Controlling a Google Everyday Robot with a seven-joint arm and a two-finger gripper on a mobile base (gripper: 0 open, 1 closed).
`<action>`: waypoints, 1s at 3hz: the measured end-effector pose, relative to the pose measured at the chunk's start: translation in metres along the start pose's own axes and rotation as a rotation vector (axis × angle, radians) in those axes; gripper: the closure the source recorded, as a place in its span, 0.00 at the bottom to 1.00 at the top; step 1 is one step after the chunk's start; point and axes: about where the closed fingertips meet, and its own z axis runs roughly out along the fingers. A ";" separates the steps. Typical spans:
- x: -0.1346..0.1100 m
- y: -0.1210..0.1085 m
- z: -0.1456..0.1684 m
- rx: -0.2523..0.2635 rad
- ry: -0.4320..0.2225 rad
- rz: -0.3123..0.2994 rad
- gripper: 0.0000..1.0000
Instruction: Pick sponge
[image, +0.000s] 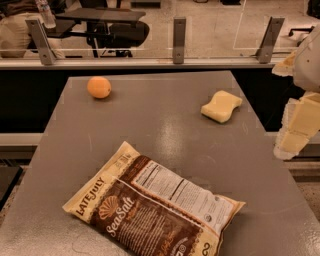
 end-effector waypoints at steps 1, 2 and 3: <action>0.000 0.000 0.000 0.002 -0.001 -0.001 0.00; -0.002 -0.014 0.011 0.000 -0.011 -0.047 0.00; -0.002 -0.039 0.038 -0.012 -0.024 -0.131 0.00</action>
Offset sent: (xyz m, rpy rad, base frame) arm 0.0515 -0.0049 -0.0263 -0.0135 -0.0027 0.1540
